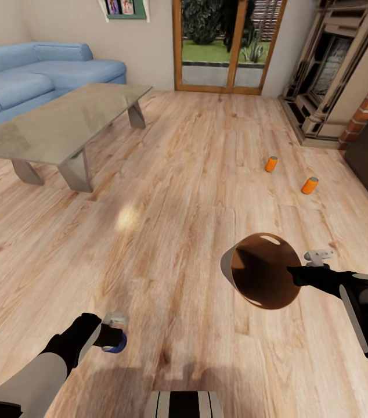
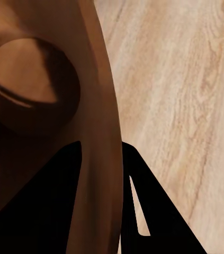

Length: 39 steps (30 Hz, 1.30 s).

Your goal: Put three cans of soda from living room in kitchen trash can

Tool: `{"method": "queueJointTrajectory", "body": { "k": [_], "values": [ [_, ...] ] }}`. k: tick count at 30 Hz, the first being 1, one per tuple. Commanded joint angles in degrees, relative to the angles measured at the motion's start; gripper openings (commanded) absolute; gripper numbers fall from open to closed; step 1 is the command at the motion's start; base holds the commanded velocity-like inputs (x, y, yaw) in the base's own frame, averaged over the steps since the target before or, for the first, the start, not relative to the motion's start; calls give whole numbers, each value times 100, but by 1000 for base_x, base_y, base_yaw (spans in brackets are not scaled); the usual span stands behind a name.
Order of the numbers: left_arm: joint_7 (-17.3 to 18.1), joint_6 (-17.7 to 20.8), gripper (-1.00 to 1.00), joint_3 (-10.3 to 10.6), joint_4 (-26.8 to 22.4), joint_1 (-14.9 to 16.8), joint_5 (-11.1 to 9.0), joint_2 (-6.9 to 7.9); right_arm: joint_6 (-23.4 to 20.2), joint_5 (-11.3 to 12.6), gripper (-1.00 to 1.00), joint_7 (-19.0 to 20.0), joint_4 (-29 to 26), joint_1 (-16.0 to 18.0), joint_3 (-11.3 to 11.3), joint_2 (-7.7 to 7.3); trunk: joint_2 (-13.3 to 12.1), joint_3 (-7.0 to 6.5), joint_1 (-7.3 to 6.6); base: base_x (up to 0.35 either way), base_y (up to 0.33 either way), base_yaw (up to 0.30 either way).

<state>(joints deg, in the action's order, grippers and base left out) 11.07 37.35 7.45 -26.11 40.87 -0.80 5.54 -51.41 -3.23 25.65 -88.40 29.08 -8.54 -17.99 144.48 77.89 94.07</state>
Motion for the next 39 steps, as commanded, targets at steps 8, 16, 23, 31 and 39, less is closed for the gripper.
{"method": "queueJointTrajectory", "body": {
  "k": [8,16,23,31,39],
  "values": [
    [48,416,-100,2,-163,0,-12,-5,-19,102,-100,26,-2,1,12,6,-11,-178,-21,0,0,0],
    [100,1804,-100,-24,-2045,0,-58,36,-61,103,-100,21,-2,6,245,31,-21,-355,-41,0,0,0],
    [618,2265,-100,-30,-3772,0,-43,66,-239,91,-100,19,-2,19,401,114,-31,-511,-59,0,0,0],
    [2102,2265,-100,-33,-4493,0,-21,77,-804,-161,-100,-30,3,121,727,134,-42,-688,-80,0,0,0],
    [2643,2265,-100,-4,-4570,0,-25,76,-859,-423,-100,-99,174,241,963,348,-52,-865,-101,0,0,0]
  ]
}}
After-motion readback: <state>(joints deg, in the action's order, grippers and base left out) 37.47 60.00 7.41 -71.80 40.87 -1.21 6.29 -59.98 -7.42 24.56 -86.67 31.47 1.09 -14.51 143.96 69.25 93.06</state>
